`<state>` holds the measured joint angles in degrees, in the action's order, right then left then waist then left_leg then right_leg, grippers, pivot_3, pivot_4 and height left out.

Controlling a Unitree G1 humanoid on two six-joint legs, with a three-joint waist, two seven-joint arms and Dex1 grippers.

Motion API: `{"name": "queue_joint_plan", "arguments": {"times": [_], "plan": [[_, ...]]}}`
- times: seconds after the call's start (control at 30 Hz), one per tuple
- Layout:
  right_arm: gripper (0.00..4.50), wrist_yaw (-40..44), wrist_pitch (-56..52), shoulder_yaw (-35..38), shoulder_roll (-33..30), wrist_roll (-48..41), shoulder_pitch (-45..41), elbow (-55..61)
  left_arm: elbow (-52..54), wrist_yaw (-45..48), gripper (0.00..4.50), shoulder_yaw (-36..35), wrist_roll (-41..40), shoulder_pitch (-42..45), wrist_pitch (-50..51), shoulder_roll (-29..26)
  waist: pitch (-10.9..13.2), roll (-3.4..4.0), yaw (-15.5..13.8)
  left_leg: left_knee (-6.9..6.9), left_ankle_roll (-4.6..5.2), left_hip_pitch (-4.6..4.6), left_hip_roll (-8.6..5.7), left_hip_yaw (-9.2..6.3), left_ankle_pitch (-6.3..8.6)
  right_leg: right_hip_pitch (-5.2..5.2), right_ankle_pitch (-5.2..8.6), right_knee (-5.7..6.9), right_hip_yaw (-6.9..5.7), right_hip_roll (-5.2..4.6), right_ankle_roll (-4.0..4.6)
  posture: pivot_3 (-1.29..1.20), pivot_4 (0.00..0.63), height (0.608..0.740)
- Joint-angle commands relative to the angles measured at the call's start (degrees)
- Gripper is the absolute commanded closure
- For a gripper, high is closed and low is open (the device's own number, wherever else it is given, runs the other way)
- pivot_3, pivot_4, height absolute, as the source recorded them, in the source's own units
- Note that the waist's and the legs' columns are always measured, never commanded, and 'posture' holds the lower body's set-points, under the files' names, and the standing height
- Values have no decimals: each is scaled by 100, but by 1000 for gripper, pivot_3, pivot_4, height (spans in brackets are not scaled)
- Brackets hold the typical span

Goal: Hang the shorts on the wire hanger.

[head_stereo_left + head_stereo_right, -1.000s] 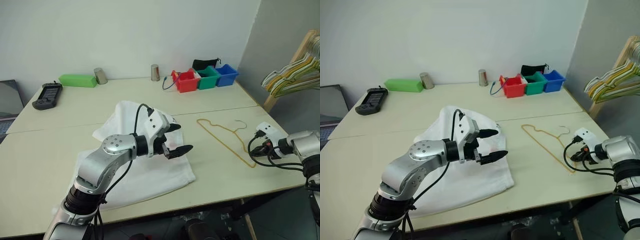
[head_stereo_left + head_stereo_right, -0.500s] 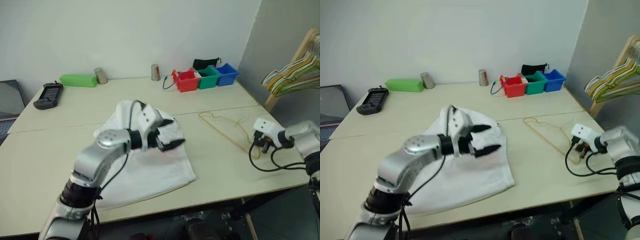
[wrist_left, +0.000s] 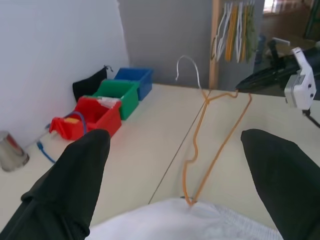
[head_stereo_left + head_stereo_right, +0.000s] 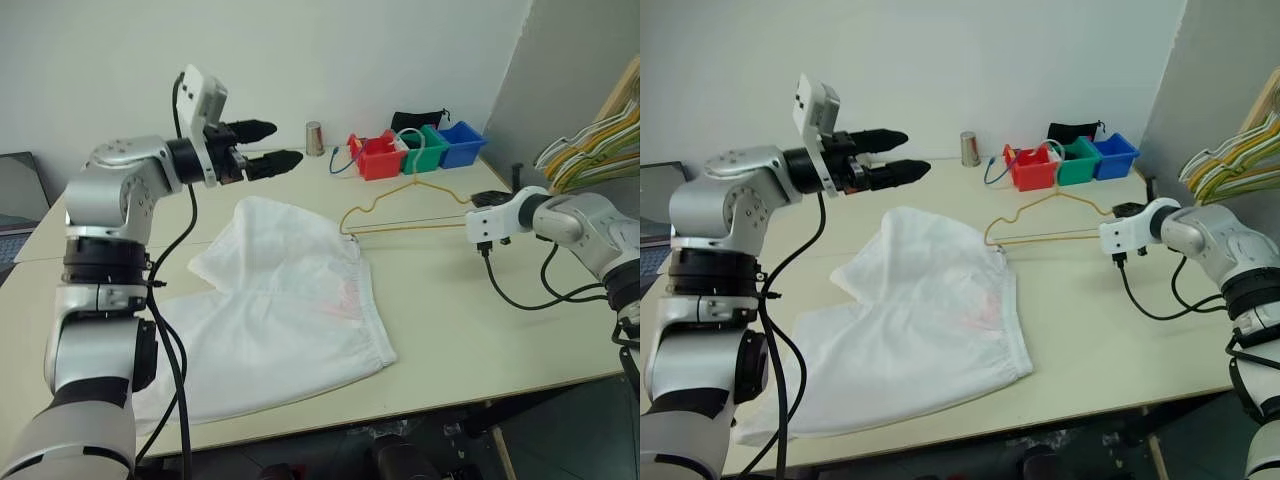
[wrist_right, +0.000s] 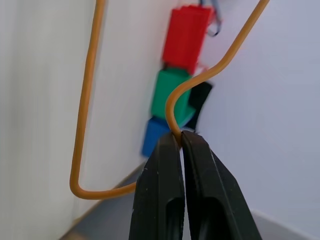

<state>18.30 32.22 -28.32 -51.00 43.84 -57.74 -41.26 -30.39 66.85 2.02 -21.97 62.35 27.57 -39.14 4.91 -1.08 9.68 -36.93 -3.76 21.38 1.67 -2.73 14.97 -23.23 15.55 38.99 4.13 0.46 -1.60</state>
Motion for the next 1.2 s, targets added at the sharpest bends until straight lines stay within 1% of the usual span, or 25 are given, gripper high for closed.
{"name": "queue_joint_plan", "arguments": {"times": [0.03,0.1,0.17,0.27,0.43,0.57,0.67,0.77,0.83,0.87,0.9,0.93,1.0,1.07,1.1,1.13,1.2], "plan": [[4489,-400,232,193,13,132,-233,473,-679,785,0,302,309,343,-319,50,0,0,2,0,1,1,0,-3,0,0,0,0,-3,0,0,-140,7,740],[4489,-421,263,227,68,169,-282,754,-1053,1224,0,583,567,494,-589,121,0,0,32,-3,4,5,0,-5,2,-2,0,3,-5,1,1,-140,7,740],[4489,-423,259,277,94,210,-302,966,-1517,1275,0,710,836,645,-1007,300,0,0,53,-5,6,7,-2,-7,3,-3,0,4,-7,1,0,-159,9,740],[4489,-276,172,361,115,156,-246,1256,-1876,1430,0,766,1008,789,-1209,511,0,-1,108,-9,6,12,-2,-9,3,-2,0,2,-9,-1,0,-170,9,740],[4489,-72,-6,461,230,114,-194,1561,-2027,1599,0,923,1406,710,-1646,743,0,-1,230,-7,7,13,-2,-11,3,-3,0,2,-9,-2,0,-188,13,740],[4489,-9,-55,486,241,186,-218,1612,-1961,1671,0,1122,1755,530,-1919,739,0,0,373,-7,8,8,-3,-13,3,-3,-1,9,-5,-2,1,-192,15,740],[4489,-6,-63,490,238,204,-224,1591,-1980,1549,0,1165,1958,462,-2109,731,0,0,477,-9,9,7,-3,-14,2,-2,-1,15,-6,-3,1,-189,14,740],[4489,11,-79,483,273,200,-243,1583,-2093,1416,0,1123,2058,469,-2178,760,0,0,508,-9,10,4,-2,-13,2,-2,-1,19,-5,-2,0,-181,15,740],[4500,1,-76,463,308,211,-280,1547,-2132,1342,373,1091,2085,468,-2185,783,0,0,509,-9,10,3,-2,-14,2,-2,-1,21,-5,-2,0,-181,15,740],[4500,-4,-73,455,318,216,-292,1532,-2150,1309,414,1076,2094,472,-2176,794,0,0,508,-9,11,3,-2,-14,2,-2,-1,22,-6,-2,0,-181,15,740],[4500,-12,-65,444,327,225,-301,1510,-2149,1320,574,1065,2090,469,-2175,790,0,0,508,-9,11,3,-2,-14,2,-2,-1,22,-6,-2,0,-175,14,740],[4500,-30,-51,426,342,240,-312,1454,-2170,1308,854,1046,2081,482,-2150,787,0,0,507,-9,11,3,-2,-14,2,-2,-1,22,-5,-2,0,-172,16,740],[4500,-78,-34,403,371,273,-324,1338,-2182,1346,1215,1049,2087,472,-2155,763,0,0,502,-10,11,3,-2,-14,2,-2,-2,23,-5,-2,0,-169,16,740],[4500,-91,-30,411,380,288,-318,1311,-2163,1378,1710,1056,2089,438,-2154,746,0,0,486,-10,11,3,-3,-14,2,-1,-2,23,-5,-2,0,-166,17,740],[4500,-88,-32,426,389,277,-314,1317,-2148,1401,1828,1058,2086,416,-2152,738,0,0,477,-10,11,3,-3,-14,2,-1,-2,23,-6,-3,0,-166,17,740],[4500,-74,-29,435,396,269,-312,1317,-2133,1429,2139,1064,2086,394,-2153,729,0,0,476,-10,11,3,-3,-15,2,-1,-2,23,-6,-2,0,-165,18,740],[4500,-70,-11,430,394,289,-316,1308,-2097,1479,2498,1071,2080,362,-2136,714,0,0,477,-9,11,4,-3,-15,2,-1,-2,22,-6,-3,0,-164,18,740]]}}
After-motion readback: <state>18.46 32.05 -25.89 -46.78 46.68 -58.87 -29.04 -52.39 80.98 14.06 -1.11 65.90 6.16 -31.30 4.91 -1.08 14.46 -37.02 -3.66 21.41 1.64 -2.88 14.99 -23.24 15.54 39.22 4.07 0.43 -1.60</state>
